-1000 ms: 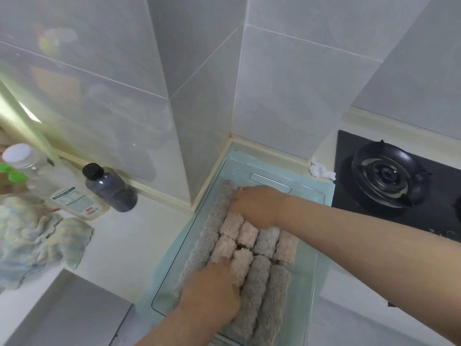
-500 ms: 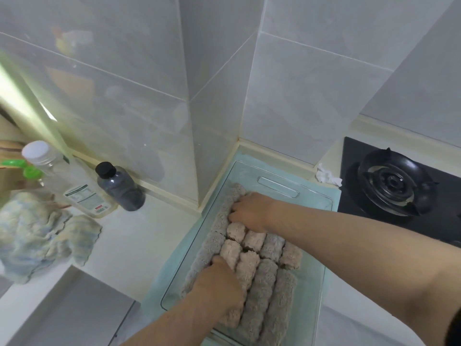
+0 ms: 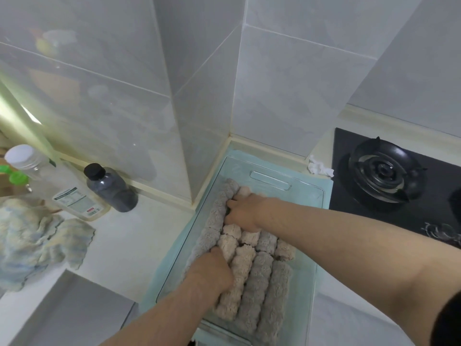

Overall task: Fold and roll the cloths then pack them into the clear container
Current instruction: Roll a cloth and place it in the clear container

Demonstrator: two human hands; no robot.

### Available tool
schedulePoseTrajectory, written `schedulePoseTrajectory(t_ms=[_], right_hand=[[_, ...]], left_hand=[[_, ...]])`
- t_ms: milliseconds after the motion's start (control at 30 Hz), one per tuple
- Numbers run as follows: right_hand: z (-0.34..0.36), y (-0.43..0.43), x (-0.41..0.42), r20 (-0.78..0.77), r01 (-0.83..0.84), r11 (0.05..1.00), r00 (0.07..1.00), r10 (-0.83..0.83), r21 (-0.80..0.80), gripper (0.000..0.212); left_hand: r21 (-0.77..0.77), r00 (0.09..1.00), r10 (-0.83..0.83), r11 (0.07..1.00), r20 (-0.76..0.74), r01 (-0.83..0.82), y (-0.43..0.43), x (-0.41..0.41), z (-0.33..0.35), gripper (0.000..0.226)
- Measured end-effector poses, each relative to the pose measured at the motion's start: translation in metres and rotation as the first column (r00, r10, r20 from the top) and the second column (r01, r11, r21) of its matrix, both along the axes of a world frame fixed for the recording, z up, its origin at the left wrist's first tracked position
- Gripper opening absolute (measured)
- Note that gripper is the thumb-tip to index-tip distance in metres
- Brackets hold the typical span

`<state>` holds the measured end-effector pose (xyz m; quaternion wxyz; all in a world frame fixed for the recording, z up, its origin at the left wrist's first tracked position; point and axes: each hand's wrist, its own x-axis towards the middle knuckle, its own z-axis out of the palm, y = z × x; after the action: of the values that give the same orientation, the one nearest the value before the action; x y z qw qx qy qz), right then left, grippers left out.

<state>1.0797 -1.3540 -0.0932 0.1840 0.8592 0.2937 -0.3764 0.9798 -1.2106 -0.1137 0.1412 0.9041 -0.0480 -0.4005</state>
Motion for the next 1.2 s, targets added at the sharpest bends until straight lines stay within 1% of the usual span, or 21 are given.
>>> schedulePoseTrajectory(t_ms=[67,100,133,200,267,300,333,400,433,500,533,567,633,667,733,767,833,933,1000,1100,1200], right_hand=[[0.004,0.000,-0.003,0.025,0.015,1.000,1.000,-0.016,0.026,0.062],[0.009,-0.002,-0.005,0.056,0.020,0.997,0.998,-0.024,0.071,0.059],[0.014,-0.005,-0.006,0.101,0.021,0.990,0.994,-0.035,0.142,0.055],[0.027,-0.017,-0.011,0.194,0.048,0.949,0.975,-0.113,0.311,0.050],[0.041,-0.035,-0.018,0.212,0.139,0.908,0.948,-0.237,0.396,0.049],[0.045,-0.043,-0.023,0.185,0.186,0.907,0.944,-0.271,0.378,0.048],[0.049,-0.048,-0.030,0.128,0.236,0.917,0.949,-0.289,0.323,0.048],[0.049,-0.053,-0.043,-0.045,0.334,0.927,0.942,-0.331,0.167,0.048],[0.047,-0.054,-0.047,-0.110,0.372,0.922,0.926,-0.361,0.110,0.048],[0.043,-0.059,-0.049,-0.161,0.453,0.887,0.886,-0.436,0.093,0.055],[0.041,-0.061,-0.049,-0.168,0.497,0.860,0.863,-0.476,0.115,0.060],[0.039,-0.062,-0.049,-0.172,0.534,0.834,0.842,-0.511,0.141,0.065],[0.034,-0.059,-0.050,-0.184,0.575,0.801,0.817,-0.547,0.169,0.067],[0.032,-0.057,-0.052,-0.184,0.586,0.790,0.809,-0.558,0.180,0.065],[0.029,-0.054,-0.055,-0.185,0.631,0.741,0.776,-0.603,0.229,0.059],[0.028,-0.053,-0.056,-0.187,0.659,0.707,0.752,-0.633,0.257,0.057],[0.028,-0.051,-0.058,-0.192,0.693,0.661,0.718,-0.669,0.287,0.055],[0.028,-0.051,-0.059,-0.196,0.722,0.624,0.687,-0.700,0.300,0.054],[0.028,-0.050,-0.059,-0.204,0.731,0.613,0.676,-0.708,0.299,0.051],[0.028,-0.052,-0.058,-0.207,0.742,0.597,0.663,-0.719,0.305,0.051],[0.030,-0.057,-0.057,-0.210,0.755,0.574,0.647,-0.733,0.318,0.053]], left_hand=[[-0.041,1.000,0.005,0.999,-0.011,-0.006,0.004,0.000,0.003,0.036],[-0.074,1.000,-0.002,0.997,-0.008,0.001,0.006,-0.001,0.004,0.030],[-0.077,0.999,-0.043,0.996,0.009,0.044,0.009,-0.003,0.009,0.029],[0.018,0.970,-0.219,0.976,0.102,0.218,0.015,-0.012,0.024,0.035],[0.107,0.886,-0.394,0.919,0.246,0.379,0.015,-0.019,0.042,0.033],[0.071,0.857,-0.432,0.900,0.283,0.430,0.012,-0.023,0.048,0.030],[-0.006,0.849,-0.458,0.879,0.263,0.476,0.009,-0.026,0.052,0.028],[-0.181,0.844,-0.526,0.824,0.108,0.537,0.001,-0.029,0.051,0.030],[-0.219,0.823,-0.567,0.798,0.038,0.561,-0.002,-0.029,0.048,0.030],[-0.230,0.791,-0.611,0.774,-0.025,0.590,-0.004,-0.028,0.044,0.025],[-0.235,0.807,-0.588,0.792,-0.050,0.563,-0.002,-0.027,0.041,0.024],[-0.254,0.846,-0.528,0.831,-0.076,0.495,-0.001,-0.026,0.038,0.025],[-0.293,0.939,-0.331,0.911,-0.097,0.291,0.003,-0.023,0.035,0.028],[-0.309,0.967,-0.229,0.933,-0.109,0.186,0.004,-0.021,0.036,0.028],[-0.345,0.989,-0.083,0.938,-0.123,0.036,0.002,-0.019,0.042,0.020],[-0.347,0.995,-0.041,0.938,-0.094,0.006,-0.001,-0.019,0.045,0.017],[-0.342,1.000,0.017,0.939,0.005,-0.014,-0.007,-0.018,0.045,0.019],[-0.376,0.998,0.064,0.925,0.016,-0.053,-0.017,-0.014,0.039,0.023],[-0.373,0.998,0.019,0.928,0.067,0.008,-0.023,-0.010,0.031,0.022],[-0.325,0.978,-0.068,0.937,0.197,0.130,-0.024,-0.002,0.023,0.023],[-0.319,0.969,-0.093,0.933,0.228,0.165,-0.019,0.002,0.020,0.023]])
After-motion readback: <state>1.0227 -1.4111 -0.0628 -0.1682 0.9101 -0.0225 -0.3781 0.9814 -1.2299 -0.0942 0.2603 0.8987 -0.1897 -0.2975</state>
